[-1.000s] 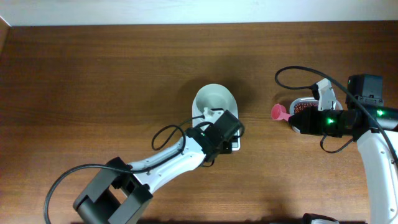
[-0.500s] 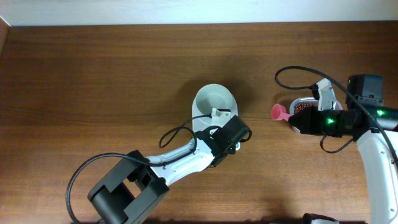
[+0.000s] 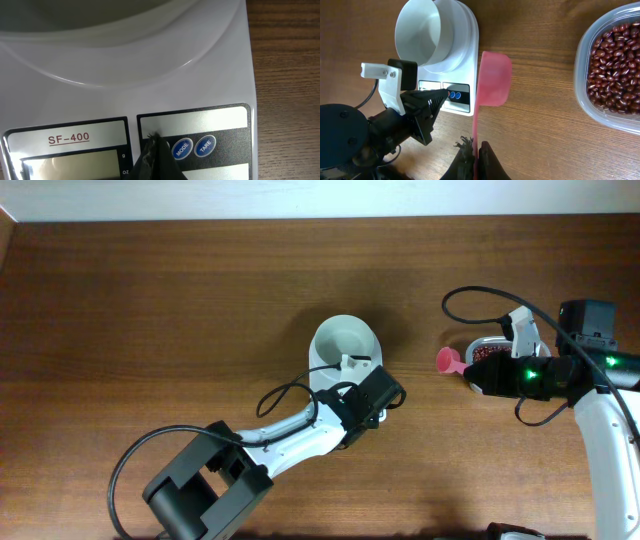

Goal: Scoop item into bowl and weigh 50g on scale

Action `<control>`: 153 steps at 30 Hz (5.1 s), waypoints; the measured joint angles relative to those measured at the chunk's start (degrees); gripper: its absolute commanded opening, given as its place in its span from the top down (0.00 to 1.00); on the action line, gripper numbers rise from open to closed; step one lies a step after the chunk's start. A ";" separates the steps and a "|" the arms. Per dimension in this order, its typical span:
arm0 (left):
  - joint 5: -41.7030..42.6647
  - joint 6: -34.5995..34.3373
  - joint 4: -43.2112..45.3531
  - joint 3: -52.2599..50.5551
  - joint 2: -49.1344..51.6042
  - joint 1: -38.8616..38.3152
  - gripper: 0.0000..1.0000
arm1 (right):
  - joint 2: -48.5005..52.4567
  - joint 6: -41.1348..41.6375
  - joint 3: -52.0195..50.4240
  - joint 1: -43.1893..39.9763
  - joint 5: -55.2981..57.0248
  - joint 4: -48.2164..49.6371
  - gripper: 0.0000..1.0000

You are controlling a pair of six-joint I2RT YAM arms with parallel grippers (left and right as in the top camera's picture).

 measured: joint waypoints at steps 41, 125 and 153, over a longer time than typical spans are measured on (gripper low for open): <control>4.52 -9.66 -5.01 3.13 1.97 2.23 1.00 | 0.00 0.00 0.00 0.00 3.02 0.04 0.96; -18.62 20.79 43.58 1.60 -23.98 61.33 1.00 | 0.00 6.73 -0.04 0.00 13.07 17.03 0.96; -4.70 20.79 45.33 1.64 -21.77 61.31 1.00 | 0.37 8.22 16.00 -4.50 24.63 -10.49 0.96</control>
